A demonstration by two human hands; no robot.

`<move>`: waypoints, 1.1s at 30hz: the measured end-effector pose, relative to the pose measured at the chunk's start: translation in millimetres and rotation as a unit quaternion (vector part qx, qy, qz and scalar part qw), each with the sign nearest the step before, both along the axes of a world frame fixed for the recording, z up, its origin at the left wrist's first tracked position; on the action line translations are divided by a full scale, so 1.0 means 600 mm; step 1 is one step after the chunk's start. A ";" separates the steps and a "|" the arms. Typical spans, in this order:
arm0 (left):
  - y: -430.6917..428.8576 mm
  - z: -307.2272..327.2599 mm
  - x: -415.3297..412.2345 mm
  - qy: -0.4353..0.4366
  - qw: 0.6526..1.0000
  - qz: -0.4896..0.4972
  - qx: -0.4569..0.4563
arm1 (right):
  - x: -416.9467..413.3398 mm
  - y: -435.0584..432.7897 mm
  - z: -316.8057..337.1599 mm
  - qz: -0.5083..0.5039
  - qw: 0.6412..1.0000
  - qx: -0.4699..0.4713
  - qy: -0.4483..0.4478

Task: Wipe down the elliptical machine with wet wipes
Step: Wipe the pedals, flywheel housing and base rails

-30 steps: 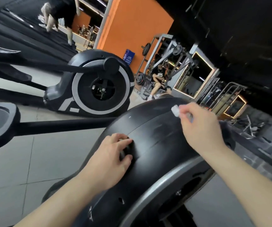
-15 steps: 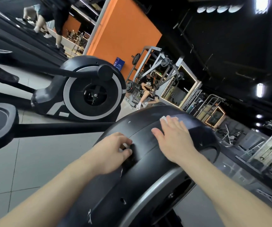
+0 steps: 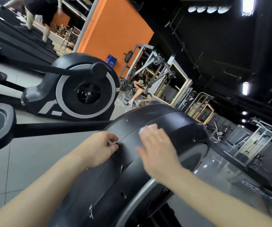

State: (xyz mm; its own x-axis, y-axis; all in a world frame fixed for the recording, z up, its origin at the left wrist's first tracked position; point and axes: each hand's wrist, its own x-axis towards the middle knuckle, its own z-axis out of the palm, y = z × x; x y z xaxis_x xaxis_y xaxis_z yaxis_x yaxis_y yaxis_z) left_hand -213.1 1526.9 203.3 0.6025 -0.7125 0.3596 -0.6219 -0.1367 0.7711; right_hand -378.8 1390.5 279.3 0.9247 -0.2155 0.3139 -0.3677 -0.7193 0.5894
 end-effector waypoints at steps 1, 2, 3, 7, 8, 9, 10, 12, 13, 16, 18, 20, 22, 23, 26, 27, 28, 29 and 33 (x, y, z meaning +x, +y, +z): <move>-0.001 0.000 -0.002 -0.007 1.000 0.002 -0.008 | -0.005 0.019 -0.029 0.029 0.999 -0.009 0.032; -0.003 0.001 -0.005 -0.013 1.000 0.001 -0.016 | -0.013 0.034 -0.050 0.066 0.996 -0.007 0.061; -0.005 0.002 -0.008 -0.017 1.000 -0.003 -0.021 | -0.020 0.039 -0.054 0.091 0.993 0.002 0.075; -0.013 0.001 -0.022 -0.031 0.999 -0.031 -0.032 | -0.020 -0.025 0.022 0.083 0.997 0.007 -0.007; -0.014 0.001 -0.026 -0.030 0.998 -0.036 -0.034 | -0.024 -0.049 0.045 0.049 0.997 0.020 -0.060; -0.016 0.001 -0.029 -0.029 0.998 -0.039 -0.038 | -0.033 -0.071 0.061 0.013 0.992 0.036 -0.117; -0.017 0.001 -0.031 -0.030 0.998 -0.042 -0.042 | -0.041 -0.080 0.070 -0.013 0.984 0.052 -0.168; -0.021 0.001 -0.036 -0.030 0.997 -0.042 -0.053 | -0.055 -0.060 0.049 -0.022 0.973 0.072 -0.219; -0.022 0.001 -0.037 -0.030 0.997 -0.039 -0.059 | -0.061 -0.036 0.022 -0.012 0.977 0.058 -0.203; -0.029 0.002 -0.044 -0.023 0.996 -0.029 -0.081 | -0.083 0.039 -0.072 0.047 0.996 0.018 -0.073; -0.032 0.003 -0.052 -0.014 0.995 -0.028 -0.090 | -0.101 0.039 -0.095 0.085 0.996 0.026 -0.031; -0.034 0.003 -0.059 -0.015 0.996 -0.029 -0.086 | -0.108 0.002 -0.066 0.084 0.995 0.010 -0.044; -0.033 0.001 -0.060 -0.020 0.997 -0.029 -0.074 | -0.105 -0.032 -0.021 0.037 0.991 0.048 -0.118; -0.032 0.001 -0.060 -0.020 0.997 -0.027 -0.070 | -0.102 -0.044 -0.004 0.012 0.982 0.086 -0.167; -0.027 0.001 -0.057 -0.022 0.998 -0.017 -0.059 | -0.090 -0.034 -0.032 -0.006 0.961 0.143 -0.237; -0.026 0.001 -0.054 -0.024 0.998 -0.012 -0.057 | -0.090 -0.016 -0.063 0.004 0.963 0.138 -0.230; -0.024 0.002 -0.052 -0.025 0.998 -0.007 -0.054 | -0.093 0.009 -0.097 0.022 0.968 0.131 -0.213; -0.023 0.001 -0.049 -0.025 0.998 -0.002 -0.051 | -0.099 0.033 -0.132 0.042 0.976 0.117 -0.181; -0.017 -0.004 -0.037 -0.028 0.999 0.015 -0.028 | -0.125 0.073 -0.210 0.088 0.996 0.001 0.006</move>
State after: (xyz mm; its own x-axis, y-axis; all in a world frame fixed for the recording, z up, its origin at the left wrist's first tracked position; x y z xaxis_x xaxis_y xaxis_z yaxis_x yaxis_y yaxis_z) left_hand -235.2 1516.5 200.9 0.6015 -0.6716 0.4326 -0.6604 -0.1133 0.7423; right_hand -454.1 1434.3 153.1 0.9519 -0.0507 0.3021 -0.2290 -0.7726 0.5921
